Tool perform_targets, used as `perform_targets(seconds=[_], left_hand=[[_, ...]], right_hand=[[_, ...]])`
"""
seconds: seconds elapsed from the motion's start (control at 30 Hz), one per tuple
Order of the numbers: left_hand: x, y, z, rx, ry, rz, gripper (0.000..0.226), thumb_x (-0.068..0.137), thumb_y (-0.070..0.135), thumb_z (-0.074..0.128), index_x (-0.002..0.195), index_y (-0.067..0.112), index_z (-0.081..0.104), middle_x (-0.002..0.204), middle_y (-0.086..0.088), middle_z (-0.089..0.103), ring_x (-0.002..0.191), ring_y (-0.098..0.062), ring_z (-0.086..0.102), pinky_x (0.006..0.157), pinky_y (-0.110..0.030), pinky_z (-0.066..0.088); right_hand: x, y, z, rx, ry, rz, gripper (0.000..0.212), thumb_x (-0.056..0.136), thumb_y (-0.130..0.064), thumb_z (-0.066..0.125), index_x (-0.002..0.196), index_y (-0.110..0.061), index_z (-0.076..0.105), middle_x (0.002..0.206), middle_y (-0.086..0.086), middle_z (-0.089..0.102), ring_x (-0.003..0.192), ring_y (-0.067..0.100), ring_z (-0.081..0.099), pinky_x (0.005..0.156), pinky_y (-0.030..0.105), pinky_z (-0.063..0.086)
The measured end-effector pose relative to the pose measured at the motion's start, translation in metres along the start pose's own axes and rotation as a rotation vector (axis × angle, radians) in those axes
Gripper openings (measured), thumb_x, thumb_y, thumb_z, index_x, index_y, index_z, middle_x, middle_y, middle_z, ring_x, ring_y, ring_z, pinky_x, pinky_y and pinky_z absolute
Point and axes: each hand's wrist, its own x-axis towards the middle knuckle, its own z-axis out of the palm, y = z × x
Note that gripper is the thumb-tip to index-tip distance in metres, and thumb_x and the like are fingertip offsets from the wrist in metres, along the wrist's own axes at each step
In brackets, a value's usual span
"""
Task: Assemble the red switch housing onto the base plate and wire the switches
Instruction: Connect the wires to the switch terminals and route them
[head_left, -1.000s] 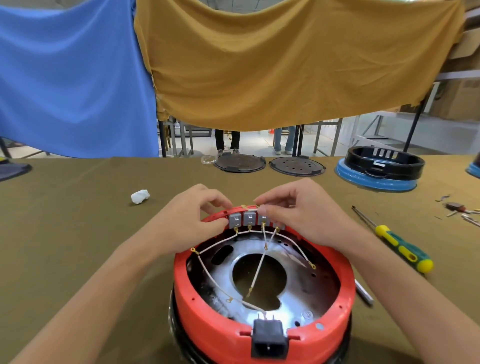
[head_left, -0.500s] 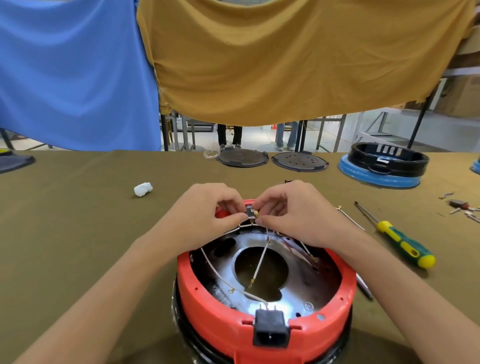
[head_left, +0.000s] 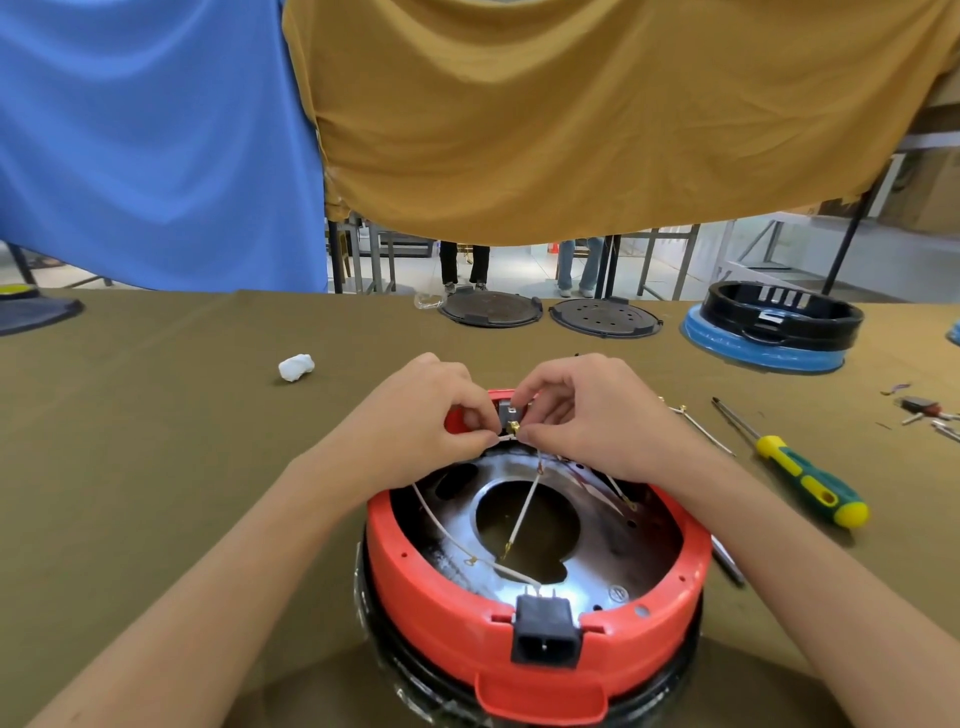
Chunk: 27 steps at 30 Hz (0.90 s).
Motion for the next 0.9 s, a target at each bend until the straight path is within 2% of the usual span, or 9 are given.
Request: perform_targets(seconds=[0.07, 0.17, 0.3, 0.43, 0.57, 0.9], left_hand=[[0.0004, -0.0009, 0.0003, 0.013, -0.014, 0.009, 0.006, 0.087, 0.029, 0.072, 0.087, 0.029, 0.077, 0.079, 0.013, 0.061, 0.089, 0.002, 0.047, 0.081, -0.009, 0.029], [0.0004, -0.0018, 0.0009, 0.029, -0.025, 0.008, 0.005, 0.089, 0.031, 0.07, 0.086, 0.032, 0.074, 0.08, 0.013, 0.058, 0.086, 0.0, 0.045, 0.08, -0.014, 0.031], [0.0002, -0.0015, 0.001, 0.03, -0.014, 0.02, 0.006, 0.089, 0.03, 0.069, 0.085, 0.032, 0.072, 0.079, 0.011, 0.057, 0.086, 0.003, 0.043, 0.079, -0.01, 0.03], [-0.0006, -0.0018, 0.0021, 0.051, -0.012, -0.021, 0.005, 0.091, 0.032, 0.065, 0.087, 0.034, 0.068, 0.083, 0.014, 0.053, 0.085, -0.003, 0.041, 0.075, -0.015, 0.033], [0.0004, -0.0013, 0.0026, 0.068, -0.022, -0.04, 0.005, 0.091, 0.035, 0.064, 0.089, 0.035, 0.069, 0.086, 0.014, 0.052, 0.089, -0.009, 0.043, 0.077, -0.022, 0.036], [0.0005, -0.0022, 0.0038, 0.042, -0.019, -0.039, 0.007, 0.09, 0.035, 0.066, 0.084, 0.038, 0.066, 0.088, 0.011, 0.052, 0.089, -0.008, 0.042, 0.082, -0.026, 0.039]], right_hand=[[0.0003, -0.0001, 0.0, -0.007, -0.003, 0.007, 0.017, 0.078, -0.01, 0.077, 0.092, -0.02, 0.073, 0.07, -0.012, 0.074, 0.066, -0.003, 0.068, 0.072, 0.019, 0.056], [0.0004, -0.0002, 0.0002, -0.01, 0.0, 0.007, 0.016, 0.079, -0.011, 0.077, 0.092, -0.02, 0.073, 0.07, -0.011, 0.074, 0.066, -0.002, 0.068, 0.073, 0.019, 0.055], [0.0009, 0.0, -0.0001, -0.006, 0.005, 0.004, 0.016, 0.08, -0.012, 0.077, 0.093, -0.021, 0.072, 0.071, -0.011, 0.075, 0.067, -0.002, 0.068, 0.072, 0.021, 0.056], [0.0009, 0.0008, -0.0005, 0.004, -0.001, 0.008, 0.016, 0.081, -0.013, 0.077, 0.092, -0.022, 0.072, 0.072, -0.011, 0.075, 0.067, -0.001, 0.069, 0.071, 0.019, 0.057], [0.0008, 0.0018, -0.0005, 0.01, -0.007, 0.016, 0.015, 0.081, -0.013, 0.077, 0.092, -0.022, 0.072, 0.073, -0.011, 0.075, 0.068, -0.002, 0.069, 0.072, 0.018, 0.057], [0.001, 0.0018, 0.0001, -0.005, -0.006, 0.028, 0.016, 0.08, -0.013, 0.078, 0.092, -0.023, 0.072, 0.073, -0.013, 0.075, 0.069, -0.002, 0.069, 0.078, 0.025, 0.058]])
